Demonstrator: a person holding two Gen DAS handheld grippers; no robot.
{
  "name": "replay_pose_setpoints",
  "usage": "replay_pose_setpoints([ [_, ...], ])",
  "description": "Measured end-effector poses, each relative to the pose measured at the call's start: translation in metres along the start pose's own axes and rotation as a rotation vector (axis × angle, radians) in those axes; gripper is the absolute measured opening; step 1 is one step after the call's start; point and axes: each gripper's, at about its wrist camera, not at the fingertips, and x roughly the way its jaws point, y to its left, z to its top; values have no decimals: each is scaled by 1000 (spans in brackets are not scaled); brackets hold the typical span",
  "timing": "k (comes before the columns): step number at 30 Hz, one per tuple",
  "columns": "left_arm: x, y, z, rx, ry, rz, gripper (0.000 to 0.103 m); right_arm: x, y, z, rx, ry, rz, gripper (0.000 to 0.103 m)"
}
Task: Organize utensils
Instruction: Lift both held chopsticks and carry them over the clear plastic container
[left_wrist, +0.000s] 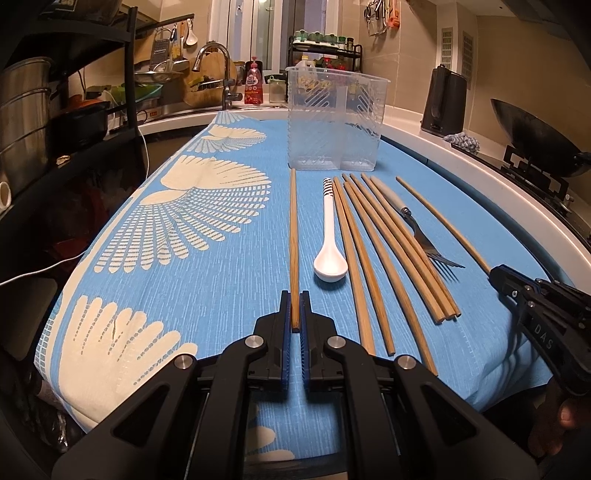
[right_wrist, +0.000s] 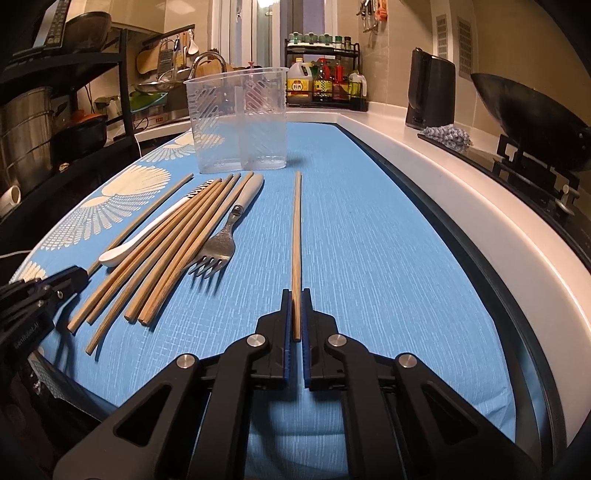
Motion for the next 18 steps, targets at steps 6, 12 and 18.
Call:
replay_pose_setpoints([
  [6, -19, 6, 10, -22, -61, -7, 5, -30, 1, 16, -8, -57, -10, 4],
  [12, -42, 5, 25, -11, -154, -12, 5, -59, -5, 39, -7, -112, -20, 4],
  [18, -65, 0, 41, 29, -253, -11, 5, -78, -13, 63, 4, -148, -17, 4],
])
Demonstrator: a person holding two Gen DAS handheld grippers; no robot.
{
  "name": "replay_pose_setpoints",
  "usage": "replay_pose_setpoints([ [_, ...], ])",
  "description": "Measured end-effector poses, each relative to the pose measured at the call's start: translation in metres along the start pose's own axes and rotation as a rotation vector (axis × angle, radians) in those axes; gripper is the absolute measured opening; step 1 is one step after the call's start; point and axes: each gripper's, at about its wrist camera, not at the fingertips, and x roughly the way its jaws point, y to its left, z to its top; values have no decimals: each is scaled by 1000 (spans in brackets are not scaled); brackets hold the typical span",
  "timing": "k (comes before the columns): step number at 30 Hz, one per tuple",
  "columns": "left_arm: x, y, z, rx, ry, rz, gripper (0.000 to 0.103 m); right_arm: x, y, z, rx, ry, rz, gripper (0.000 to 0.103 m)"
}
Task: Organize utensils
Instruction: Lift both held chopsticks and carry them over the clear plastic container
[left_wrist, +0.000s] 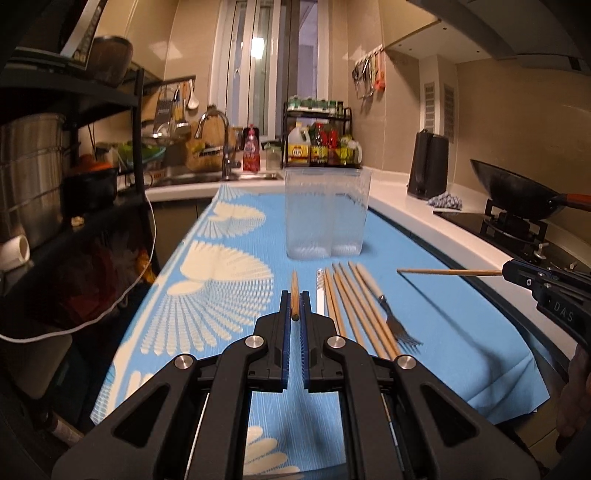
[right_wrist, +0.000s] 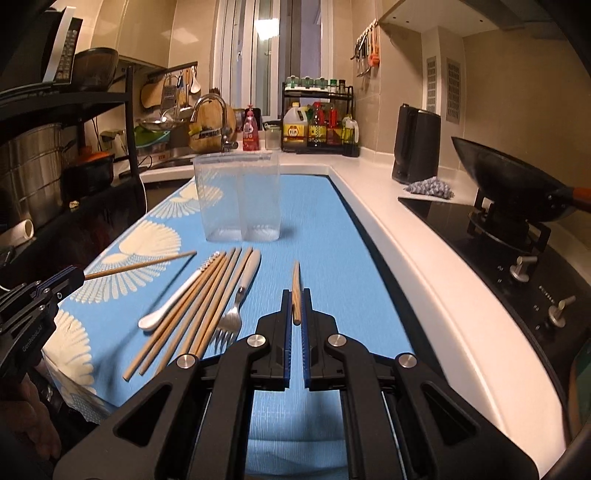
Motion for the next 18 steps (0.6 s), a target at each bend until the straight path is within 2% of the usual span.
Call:
replay_pose_setpoints([
  [9, -12, -7, 29, 19, -78, -20, 5, -8, -8, 37, -1, -48, 29, 4],
  [18, 8, -2, 78, 1, -97, -41, 5, 10, -13, 81, 8, -58, 74, 5],
])
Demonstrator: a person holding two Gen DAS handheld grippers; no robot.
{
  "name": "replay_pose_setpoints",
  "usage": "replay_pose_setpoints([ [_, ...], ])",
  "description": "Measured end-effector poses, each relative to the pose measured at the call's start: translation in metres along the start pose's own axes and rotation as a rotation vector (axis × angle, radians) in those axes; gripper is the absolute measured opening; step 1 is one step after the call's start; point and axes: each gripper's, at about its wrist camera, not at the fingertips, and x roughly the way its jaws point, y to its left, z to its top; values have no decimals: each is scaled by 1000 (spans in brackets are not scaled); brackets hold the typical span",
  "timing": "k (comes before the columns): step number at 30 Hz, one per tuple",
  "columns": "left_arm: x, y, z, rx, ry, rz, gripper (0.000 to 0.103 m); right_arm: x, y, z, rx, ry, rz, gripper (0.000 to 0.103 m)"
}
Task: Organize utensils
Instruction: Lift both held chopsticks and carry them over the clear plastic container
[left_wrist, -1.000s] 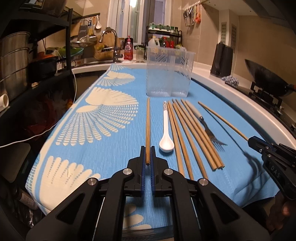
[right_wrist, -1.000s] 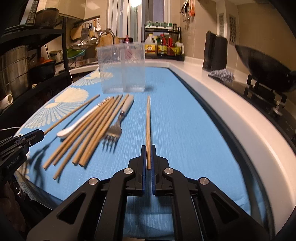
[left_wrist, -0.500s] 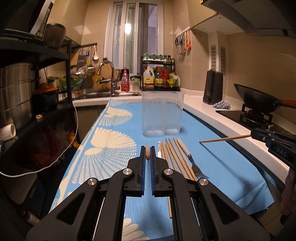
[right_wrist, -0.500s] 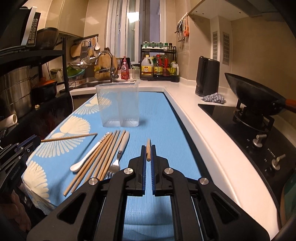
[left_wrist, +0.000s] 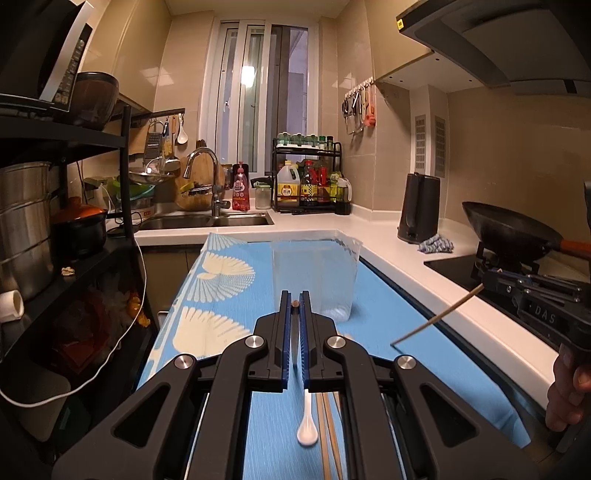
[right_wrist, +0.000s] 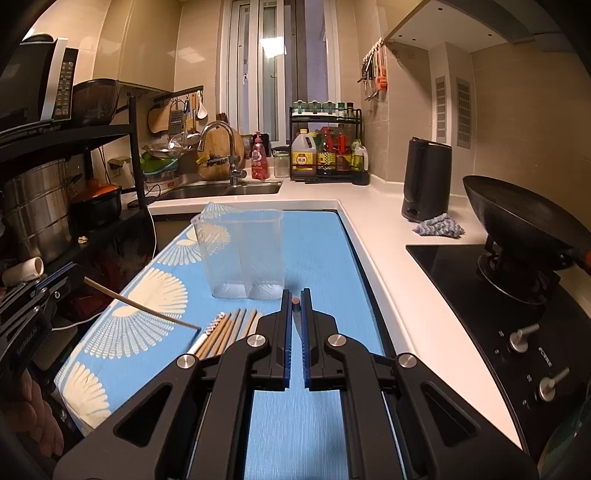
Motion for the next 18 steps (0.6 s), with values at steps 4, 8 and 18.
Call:
replay_pose_setpoints([
  [4, 15, 6, 24, -17, -2, -2, 5, 9, 4, 19, -23, -3, 20, 4],
  [8, 30, 9, 48, -30, 3, -14, 5, 19, 8, 39, -38, -1, 35, 4],
  [18, 81, 25, 94, -90, 133, -63, 5, 36, 18, 73, -63, 21, 68, 4],
])
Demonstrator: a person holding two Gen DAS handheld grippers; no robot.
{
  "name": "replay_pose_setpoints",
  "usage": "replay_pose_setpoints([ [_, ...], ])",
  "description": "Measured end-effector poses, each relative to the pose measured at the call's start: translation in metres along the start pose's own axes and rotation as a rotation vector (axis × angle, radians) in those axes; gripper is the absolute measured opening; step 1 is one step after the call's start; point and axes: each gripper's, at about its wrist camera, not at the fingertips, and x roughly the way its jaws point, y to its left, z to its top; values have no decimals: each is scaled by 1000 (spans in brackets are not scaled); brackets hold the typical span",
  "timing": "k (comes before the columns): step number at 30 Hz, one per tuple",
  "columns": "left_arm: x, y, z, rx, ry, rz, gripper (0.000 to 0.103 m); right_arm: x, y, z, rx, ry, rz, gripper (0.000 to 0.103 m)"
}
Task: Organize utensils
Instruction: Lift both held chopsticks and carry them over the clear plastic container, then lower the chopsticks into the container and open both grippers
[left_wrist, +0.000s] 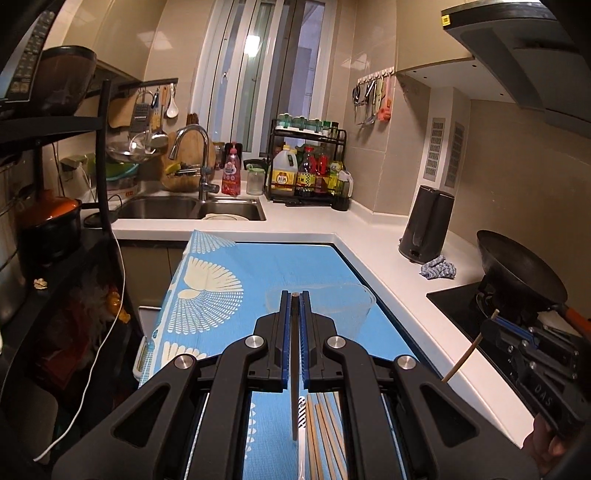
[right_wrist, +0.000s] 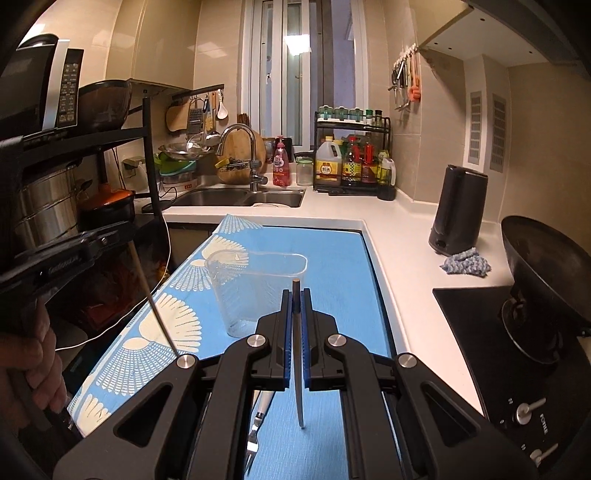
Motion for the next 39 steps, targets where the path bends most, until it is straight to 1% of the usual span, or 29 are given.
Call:
replay_pose_setpoints([
  [3, 6, 7, 6, -22, 19, -4, 5, 4, -1, 5, 12, 4, 14, 4],
  [6, 7, 16, 11, -54, 38, -21, 5, 6, -3, 12, 17, 0, 8, 4],
  [10, 6, 27, 25, -93, 47, -64, 5, 5, -4, 31, 15, -21, 6, 4],
  [13, 6, 30, 41, -100, 43, -86, 5, 5, -1, 49, -5, -44, 8, 4],
  [18, 5, 24, 76, -74, 13, -114, 5, 9, 5, 83, -5, -69, 38, 4],
  [21, 4, 15, 100, -69, -17, -131, 5, 6, 14, 108, -29, -109, 39, 4],
  [23, 2, 8, 114, -58, -46, -143, 4, 5, 18, 127, -32, -138, 49, 4],
  [27, 2, -1, 134, -45, -110, -140, 5, 11, 27, 159, -38, -177, 61, 4],
  [29, 8, -2, 137, -30, -134, -108, 5, 20, 30, 168, -33, -182, 65, 4],
  [32, 27, 2, 131, -25, -118, -88, 5, 41, 33, 171, -26, -175, 60, 4],
  [34, 41, 3, 125, -19, -105, -84, 5, 59, 31, 166, -13, -158, 51, 4],
  [35, 52, 2, 120, -4, -91, -68, 4, 70, 30, 163, -9, -146, 48, 4],
  [37, 64, 3, 115, 3, -76, -73, 4, 88, 28, 154, -2, -122, 45, 4],
  [39, 80, 2, 107, 23, -55, -54, 5, 102, 24, 144, 2, -103, 34, 4],
])
